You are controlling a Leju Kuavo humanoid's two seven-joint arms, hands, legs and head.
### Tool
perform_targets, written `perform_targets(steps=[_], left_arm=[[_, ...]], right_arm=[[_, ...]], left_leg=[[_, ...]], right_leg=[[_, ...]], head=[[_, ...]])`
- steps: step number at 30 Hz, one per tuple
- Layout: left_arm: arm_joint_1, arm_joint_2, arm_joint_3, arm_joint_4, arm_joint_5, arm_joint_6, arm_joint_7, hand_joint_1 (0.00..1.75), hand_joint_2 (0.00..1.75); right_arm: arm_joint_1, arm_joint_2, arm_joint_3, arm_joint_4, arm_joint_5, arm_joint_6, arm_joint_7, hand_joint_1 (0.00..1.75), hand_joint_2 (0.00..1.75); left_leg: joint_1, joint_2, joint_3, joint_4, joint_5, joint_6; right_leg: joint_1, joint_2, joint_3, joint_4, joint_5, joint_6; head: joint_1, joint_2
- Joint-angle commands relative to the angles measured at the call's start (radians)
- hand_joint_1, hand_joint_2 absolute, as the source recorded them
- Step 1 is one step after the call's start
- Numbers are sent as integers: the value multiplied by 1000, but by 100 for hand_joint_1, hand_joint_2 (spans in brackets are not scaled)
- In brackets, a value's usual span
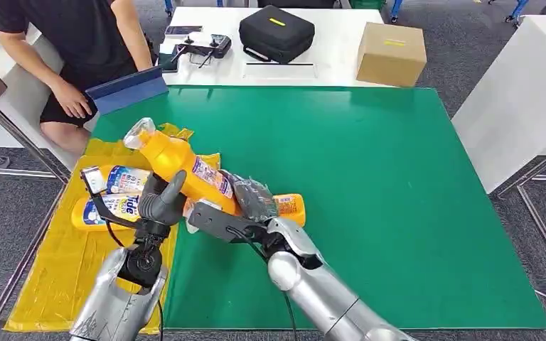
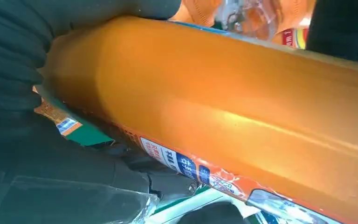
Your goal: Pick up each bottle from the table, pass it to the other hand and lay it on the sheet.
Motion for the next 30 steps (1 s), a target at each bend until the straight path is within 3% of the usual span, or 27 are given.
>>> perform_targets(steps=[1, 22, 23, 24, 30], left_arm=[[-59, 1, -25, 44, 3, -8, 3, 0, 175], [-67, -11, -11, 59, -14, -6, 17, 0, 175], [-67, -12, -9, 60, -15, -7, 17, 70, 175], [-68, -12, -8, 60, -15, -7, 17, 175, 175], [-67, -11, -1, 59, -17, -10, 14, 175, 175]], right_arm=[[-43, 36, 65, 81, 0, 25, -3, 175, 175], [-21, 53, 126, 108, 14, 33, 4, 175, 175], [-21, 54, 127, 112, 14, 32, 4, 175, 175], [-19, 54, 128, 112, 14, 31, 3, 175, 175], [-9, 60, 134, 96, 17, 31, -1, 175, 175]], left_leg=[[1, 0, 1, 0, 0, -2], [1, -1, 2, 0, -1, -3], [1, -1, 4, 0, -1, -4], [1, -1, 3, 0, -1, -3], [1, -1, 3, 0, -1, -3]], right_leg=[[1, 0, 2, 0, 0, -1], [1, -1, 3, -1, -1, -1], [1, -1, 5, -1, -1, -2], [1, -1, 4, -1, -1, -2], [1, -2, 4, -1, -1, -2]], head=[[0, 0], [0, 0], [0, 0], [0, 0], [0, 0]])
